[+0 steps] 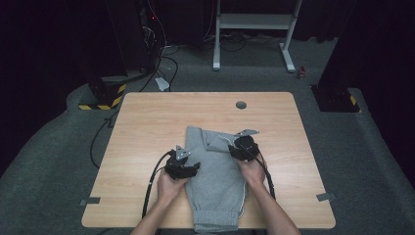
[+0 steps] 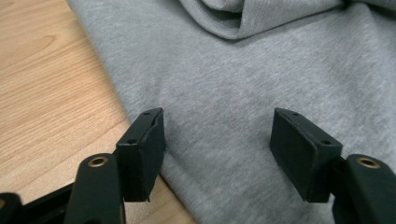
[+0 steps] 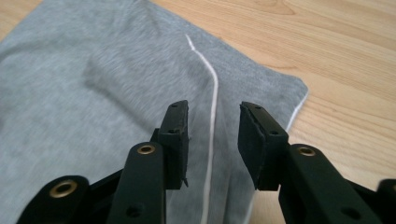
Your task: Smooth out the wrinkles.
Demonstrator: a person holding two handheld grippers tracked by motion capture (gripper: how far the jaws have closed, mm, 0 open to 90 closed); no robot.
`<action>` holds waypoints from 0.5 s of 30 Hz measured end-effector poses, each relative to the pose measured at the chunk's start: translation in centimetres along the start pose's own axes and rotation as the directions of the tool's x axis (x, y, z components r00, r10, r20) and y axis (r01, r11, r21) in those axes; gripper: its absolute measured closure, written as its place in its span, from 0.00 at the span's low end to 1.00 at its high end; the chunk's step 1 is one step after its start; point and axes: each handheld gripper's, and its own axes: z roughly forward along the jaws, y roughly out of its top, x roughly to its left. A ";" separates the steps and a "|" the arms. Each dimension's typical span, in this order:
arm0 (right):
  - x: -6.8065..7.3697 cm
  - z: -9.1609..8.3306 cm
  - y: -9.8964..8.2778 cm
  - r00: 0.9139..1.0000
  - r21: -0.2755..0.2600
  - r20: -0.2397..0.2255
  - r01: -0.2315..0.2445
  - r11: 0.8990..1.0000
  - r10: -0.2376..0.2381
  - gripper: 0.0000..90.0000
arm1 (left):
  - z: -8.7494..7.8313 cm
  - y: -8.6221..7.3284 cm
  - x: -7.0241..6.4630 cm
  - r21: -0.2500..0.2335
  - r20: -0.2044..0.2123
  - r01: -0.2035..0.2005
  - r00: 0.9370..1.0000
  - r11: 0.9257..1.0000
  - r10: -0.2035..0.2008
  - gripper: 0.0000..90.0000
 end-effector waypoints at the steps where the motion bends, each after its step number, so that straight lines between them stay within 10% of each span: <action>1: 0.0 0.4 0.2 1.000 0.008 0.006 -0.003 1.000 0.003 0.69 | 0.0 0.0 0.0 0.000 -0.001 -0.001 1.000 1.000 0.001 0.40; 9: 0.3 2.0 0.7 1.000 0.031 -0.011 0.017 0.999 -0.017 0.94 | 0.0 0.0 -0.1 0.000 -0.004 -0.003 1.000 1.000 0.003 0.40; 15: -1.1 -1.1 1.2 1.000 -0.099 0.024 -0.004 0.995 0.007 0.95 | 0.0 0.0 -0.1 0.000 -0.005 -0.003 1.000 1.000 0.003 0.40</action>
